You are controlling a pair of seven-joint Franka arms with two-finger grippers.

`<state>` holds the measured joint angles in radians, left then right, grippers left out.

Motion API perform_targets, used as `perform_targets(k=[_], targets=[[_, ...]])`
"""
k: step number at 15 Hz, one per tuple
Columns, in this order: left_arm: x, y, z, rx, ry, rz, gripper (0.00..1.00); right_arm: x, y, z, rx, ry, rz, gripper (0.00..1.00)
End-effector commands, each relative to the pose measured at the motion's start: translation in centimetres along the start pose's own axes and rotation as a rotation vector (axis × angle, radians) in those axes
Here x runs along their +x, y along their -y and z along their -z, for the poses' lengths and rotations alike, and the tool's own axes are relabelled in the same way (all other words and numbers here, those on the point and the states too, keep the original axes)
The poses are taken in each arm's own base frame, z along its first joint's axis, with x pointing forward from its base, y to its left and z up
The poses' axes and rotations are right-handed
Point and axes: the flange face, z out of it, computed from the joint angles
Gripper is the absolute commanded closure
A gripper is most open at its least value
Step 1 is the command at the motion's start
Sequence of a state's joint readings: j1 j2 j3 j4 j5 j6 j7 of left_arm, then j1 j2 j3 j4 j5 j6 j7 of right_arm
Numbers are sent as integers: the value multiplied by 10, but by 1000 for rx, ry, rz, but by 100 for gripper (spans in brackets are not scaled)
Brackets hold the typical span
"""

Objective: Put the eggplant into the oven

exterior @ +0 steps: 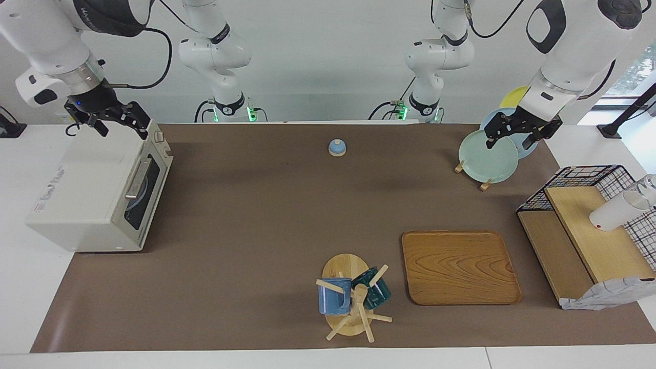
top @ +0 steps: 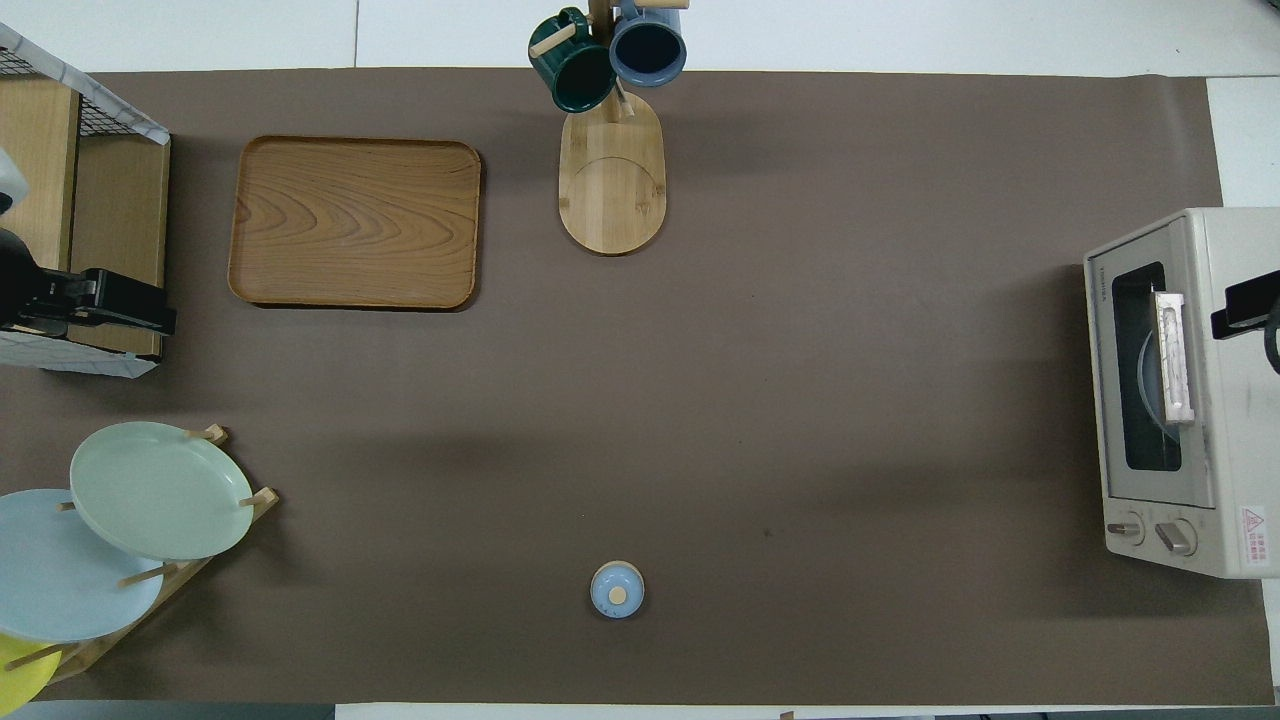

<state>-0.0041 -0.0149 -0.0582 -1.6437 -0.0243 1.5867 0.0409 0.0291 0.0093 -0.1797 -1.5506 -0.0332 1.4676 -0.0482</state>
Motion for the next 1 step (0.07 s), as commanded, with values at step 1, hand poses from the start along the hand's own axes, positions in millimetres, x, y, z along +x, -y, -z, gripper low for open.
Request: perform_targets(k=[1], targets=[[-2, 3, 2, 19, -4, -6, 0, -3, -2, 1, -5, -14, 27, 0]])
